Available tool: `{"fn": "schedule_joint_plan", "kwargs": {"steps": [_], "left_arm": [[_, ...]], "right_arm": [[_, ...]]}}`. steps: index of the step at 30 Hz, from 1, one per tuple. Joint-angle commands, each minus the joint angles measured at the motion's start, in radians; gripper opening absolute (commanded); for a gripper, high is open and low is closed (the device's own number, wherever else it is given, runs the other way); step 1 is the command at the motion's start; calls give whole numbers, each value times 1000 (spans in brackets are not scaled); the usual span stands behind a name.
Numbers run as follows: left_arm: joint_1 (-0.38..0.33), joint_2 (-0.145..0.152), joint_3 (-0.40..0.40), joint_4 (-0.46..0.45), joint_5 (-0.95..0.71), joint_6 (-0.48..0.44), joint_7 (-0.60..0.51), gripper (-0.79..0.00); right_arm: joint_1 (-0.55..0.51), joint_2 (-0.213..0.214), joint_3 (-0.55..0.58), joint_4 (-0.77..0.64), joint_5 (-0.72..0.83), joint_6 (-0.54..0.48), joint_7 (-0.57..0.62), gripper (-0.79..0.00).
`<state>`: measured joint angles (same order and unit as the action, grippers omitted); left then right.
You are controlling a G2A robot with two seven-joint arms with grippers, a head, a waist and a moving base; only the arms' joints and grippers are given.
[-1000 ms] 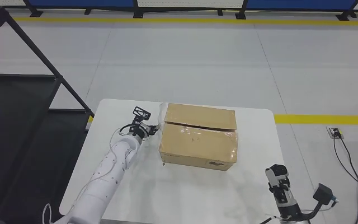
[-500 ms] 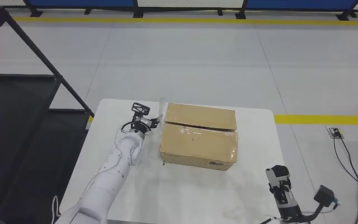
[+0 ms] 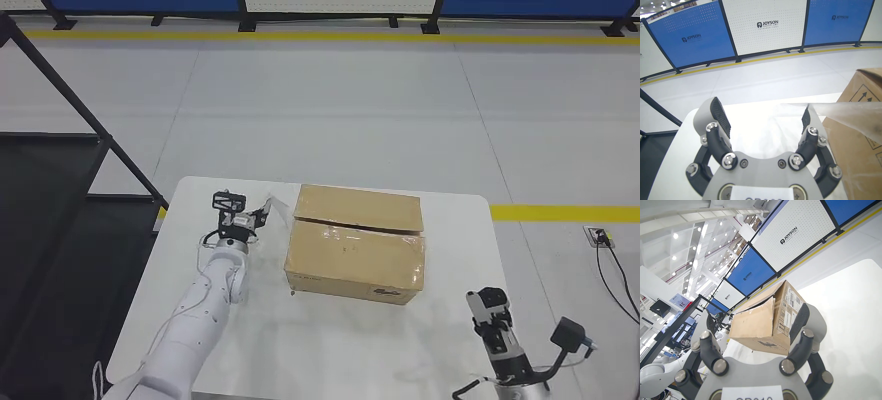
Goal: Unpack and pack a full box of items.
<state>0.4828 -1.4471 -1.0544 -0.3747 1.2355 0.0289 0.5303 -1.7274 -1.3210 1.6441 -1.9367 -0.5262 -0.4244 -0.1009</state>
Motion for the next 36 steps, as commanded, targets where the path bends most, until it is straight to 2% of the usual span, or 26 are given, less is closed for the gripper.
{"fn": "schedule_joint_plan", "kwargs": {"steps": [1,10,18,22,29,36], "left_arm": [[7,4,6,6,25,-11,-8,0],[29,17,33,17,122,-46,-59,0],[17,5,50,1,138,-64,-117,0],[6,-7,48,7,118,-32,-120,0],[-14,-26,12,21,15,17,-55,0],[-19,-23,-42,36,-77,22,53,0]], "right_arm": [[3,0,-1,2,2,-1,2,0],[5,1,1,21,13,-8,1,0],[-10,1,2,14,9,-7,-6,0],[-23,1,2,4,2,-3,-15,0],[-39,0,4,-4,-1,-5,-23,0],[-38,1,-1,-7,-8,1,-16,0]]}}
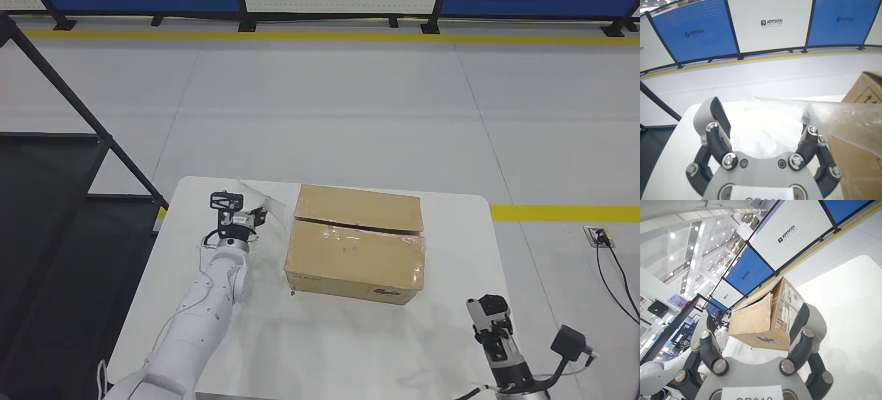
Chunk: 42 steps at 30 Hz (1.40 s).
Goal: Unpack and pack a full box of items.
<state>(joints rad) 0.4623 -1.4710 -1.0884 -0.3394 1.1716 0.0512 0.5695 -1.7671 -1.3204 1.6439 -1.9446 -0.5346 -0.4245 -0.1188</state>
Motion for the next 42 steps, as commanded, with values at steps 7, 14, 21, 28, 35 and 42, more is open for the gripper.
{"fn": "schedule_joint_plan", "kwargs": {"steps": [7,14,21,28,35,42], "left_arm": [[13,19,-45,-1,-41,-17,54,0],[51,39,-74,-30,-44,-7,86,0],[110,52,-125,-76,-116,-23,92,0],[186,61,-158,-140,-153,-14,110,0],[261,72,-191,-219,-166,9,116,0],[350,91,-247,-347,-172,57,115,0]], "right_arm": [[28,1,-11,11,5,5,22,0],[50,2,-19,16,7,2,46,0],[66,4,-27,21,4,4,61,0],[74,6,-24,23,12,-3,73,0],[86,7,-30,25,10,-2,85,0],[106,9,-38,35,13,-3,102,0]]}}
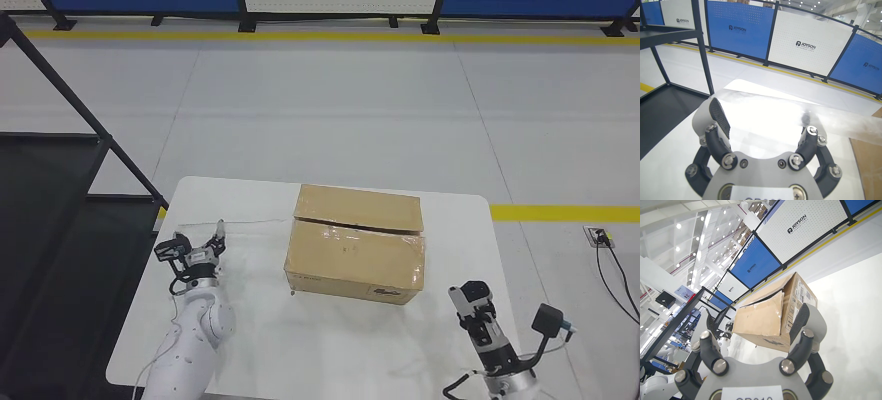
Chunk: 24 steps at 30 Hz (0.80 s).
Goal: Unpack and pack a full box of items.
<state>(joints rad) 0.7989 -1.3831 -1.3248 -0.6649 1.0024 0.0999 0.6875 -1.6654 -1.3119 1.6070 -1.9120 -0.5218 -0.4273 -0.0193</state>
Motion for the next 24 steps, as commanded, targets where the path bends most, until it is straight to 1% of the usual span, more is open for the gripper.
{"fn": "schedule_joint_plan", "kwargs": {"steps": [1,5,7,8,18,20,24], "left_arm": [[28,7,-21,-45,-3,17,-5,0],[82,22,-72,-142,-3,52,-40,0],[108,31,-89,-191,12,56,-105,0],[122,37,-88,-217,45,47,-167,0],[122,37,-88,-217,45,47,-167,0],[129,39,-97,-229,48,62,-180,0],[117,43,-125,-214,48,103,-213,0]], "right_arm": [[9,0,-3,5,1,1,6,0],[25,2,-8,13,3,2,18,0],[31,2,-8,13,5,3,23,0],[33,2,-8,14,6,3,24,0],[55,5,-23,17,3,10,47,0],[60,5,-27,19,1,12,49,0],[65,6,-29,21,0,13,51,0]]}}
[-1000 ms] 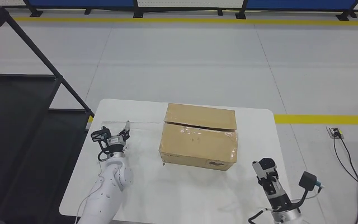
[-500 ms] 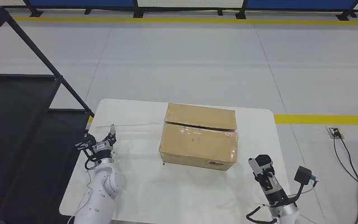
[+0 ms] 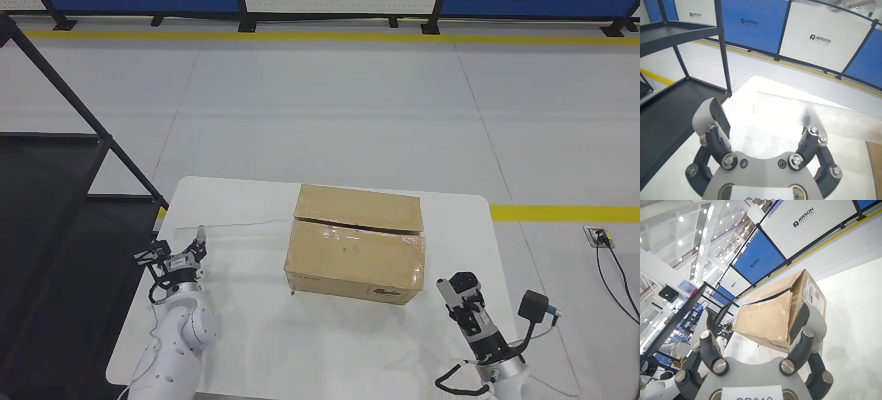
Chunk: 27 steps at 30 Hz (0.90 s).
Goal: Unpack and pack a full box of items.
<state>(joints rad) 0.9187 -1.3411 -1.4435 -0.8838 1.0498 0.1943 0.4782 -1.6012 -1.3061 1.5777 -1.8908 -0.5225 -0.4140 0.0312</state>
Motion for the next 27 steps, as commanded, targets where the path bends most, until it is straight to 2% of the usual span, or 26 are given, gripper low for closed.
{"fn": "schedule_joint_plan", "kwargs": {"steps": [1,13,20,27], "left_arm": [[-6,2,-14,10,-3,12,-9,0],[-34,16,-113,48,-89,36,-85,0],[-30,13,-122,63,-109,45,-64,0],[20,11,-137,-40,-142,-11,-18,0]], "right_arm": [[1,1,0,0,1,0,1,0],[10,3,-10,-4,-3,8,2,0],[16,3,-20,-5,-9,21,7,0],[1,5,-17,-43,-12,94,38,0]]}}
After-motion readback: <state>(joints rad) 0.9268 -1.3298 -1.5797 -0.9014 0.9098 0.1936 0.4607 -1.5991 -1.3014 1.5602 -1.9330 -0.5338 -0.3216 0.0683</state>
